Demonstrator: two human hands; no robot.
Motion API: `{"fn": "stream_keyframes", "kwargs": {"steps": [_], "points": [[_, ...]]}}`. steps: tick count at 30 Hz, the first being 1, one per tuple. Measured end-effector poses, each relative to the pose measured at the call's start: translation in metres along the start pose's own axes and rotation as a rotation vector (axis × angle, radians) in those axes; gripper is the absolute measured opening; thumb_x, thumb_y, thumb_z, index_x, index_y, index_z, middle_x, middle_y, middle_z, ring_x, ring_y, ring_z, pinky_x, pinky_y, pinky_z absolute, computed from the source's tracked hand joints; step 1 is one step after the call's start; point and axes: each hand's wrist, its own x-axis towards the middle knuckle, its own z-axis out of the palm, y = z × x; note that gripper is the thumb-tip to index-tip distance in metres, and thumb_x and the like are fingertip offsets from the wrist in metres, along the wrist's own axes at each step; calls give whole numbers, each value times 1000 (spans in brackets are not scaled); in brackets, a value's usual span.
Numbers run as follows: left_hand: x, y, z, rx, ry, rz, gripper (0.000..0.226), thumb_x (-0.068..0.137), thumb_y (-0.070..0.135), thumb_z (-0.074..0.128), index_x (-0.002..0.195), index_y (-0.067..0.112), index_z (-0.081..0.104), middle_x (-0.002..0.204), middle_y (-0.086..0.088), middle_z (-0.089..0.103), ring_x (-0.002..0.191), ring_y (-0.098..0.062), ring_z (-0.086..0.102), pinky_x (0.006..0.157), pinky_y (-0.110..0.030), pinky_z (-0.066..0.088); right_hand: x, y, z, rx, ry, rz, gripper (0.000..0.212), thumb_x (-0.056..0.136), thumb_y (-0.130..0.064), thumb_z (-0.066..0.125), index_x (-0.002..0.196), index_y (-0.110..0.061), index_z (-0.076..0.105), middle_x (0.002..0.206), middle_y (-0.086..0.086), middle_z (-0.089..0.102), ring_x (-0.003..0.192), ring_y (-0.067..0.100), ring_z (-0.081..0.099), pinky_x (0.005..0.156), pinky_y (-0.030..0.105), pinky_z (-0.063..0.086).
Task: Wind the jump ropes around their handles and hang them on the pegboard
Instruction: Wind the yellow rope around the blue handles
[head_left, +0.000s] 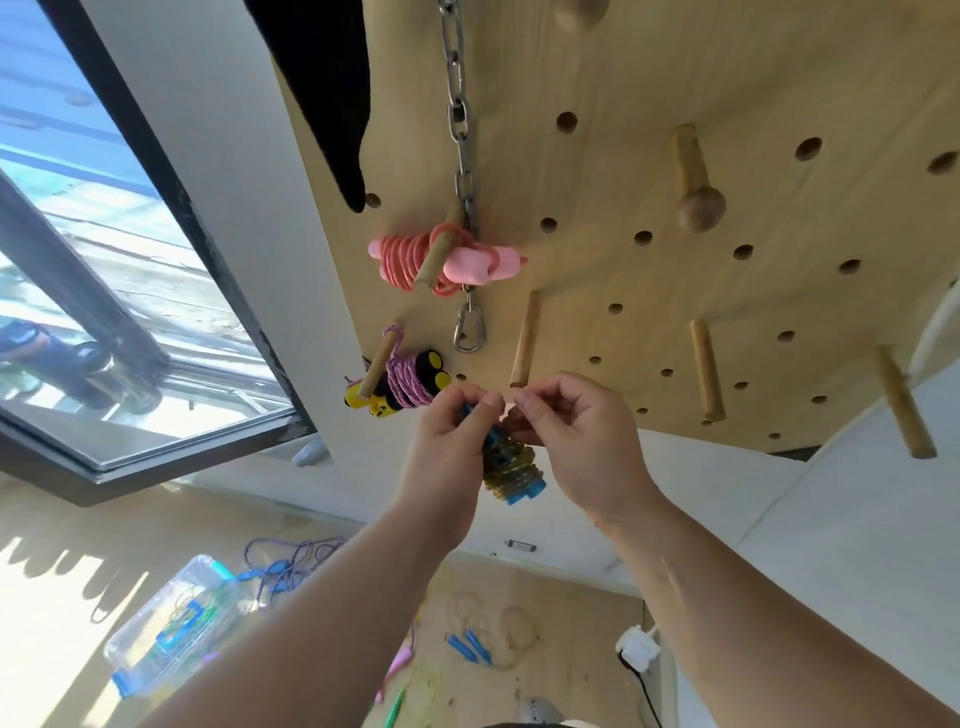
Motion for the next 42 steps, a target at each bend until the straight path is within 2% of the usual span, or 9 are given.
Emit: {"fn": "stream_keyframes", "kwargs": {"steps": [5, 10, 15, 21, 26, 30, 34, 36, 42], "points": [[3, 1, 3, -18, -4, 33, 14, 102, 15, 56, 88, 15, 60, 90, -12, 55, 86, -27, 53, 78, -44, 46, 5, 3, -6, -27, 15, -108, 11, 97, -16, 66, 89, -22, 70, 81, -5, 74, 84, 17, 75, 78, 45, 62], [15, 4, 10, -22, 31, 58, 14, 100, 13, 57, 87, 14, 60, 92, -15, 58, 86, -27, 54, 78, -44, 47, 17, 8, -8, -49, 93, -123, 8, 96, -15, 66, 91, -14, 72, 82, -2, 74, 81, 17, 74, 75, 48, 61], [35, 7, 19, -52, 33, 33, 11, 92, 22, 63, 82, 18, 61, 88, -12, 58, 84, -26, 53, 78, -43, 45, 40, 9, -10, -89, 135, -101, 10, 95, -17, 67, 91, -11, 74, 79, -1, 72, 75, 17, 69, 72, 44, 59], [72, 17, 38, -94, 90, 25, 16, 100, 12, 58, 84, 14, 57, 81, -3, 61, 77, -20, 58, 72, -37, 50, 74, 2, -9, 13, 240, 8, 12, 92, -14, 71, 82, -17, 76, 79, -1, 75, 76, 14, 72, 70, 29, 60], [89, 19, 49, -255, 215, -59, 14, 95, 5, 63, 83, 13, 62, 88, -9, 66, 86, -26, 63, 76, -37, 56, 94, -1, -1, 56, 439, 89, 15, 83, -13, 78, 74, -23, 72, 70, -5, 73, 69, 13, 72, 70, 36, 61], [94, 19, 52, -327, 278, -131, 15, 91, 0, 66, 80, 9, 63, 85, -11, 66, 83, -28, 64, 74, -37, 57, 91, 6, 5, 53, 454, 73, 9, 84, -19, 74, 76, -22, 72, 73, -6, 73, 74, 16, 71, 74, 41, 61], [97, 18, 49, -321, 273, -165, 9, 90, 3, 69, 83, 9, 67, 95, -15, 69, 86, -30, 66, 74, -40, 58, 67, 23, 3, -178, 403, -99, 5, 87, -19, 75, 87, -24, 72, 87, -16, 64, 88, 4, 61, 77, 18, 47], [97, 16, 47, -314, 271, -154, 9, 89, 3, 70, 84, 10, 69, 97, -13, 69, 87, -27, 66, 70, -37, 58, 59, 29, -2, -248, 327, -143, 11, 85, -20, 78, 94, -25, 74, 93, -11, 66, 90, 2, 60, 78, 9, 43], [84, 14, 42, -322, 232, -107, 18, 90, 9, 72, 108, 9, 67, 109, -13, 70, 93, -24, 67, 76, -34, 57, 65, 35, -2, -229, 282, -104, 15, 83, -20, 82, 96, -20, 75, 94, -7, 71, 88, 4, 64, 76, 8, 45]]}}
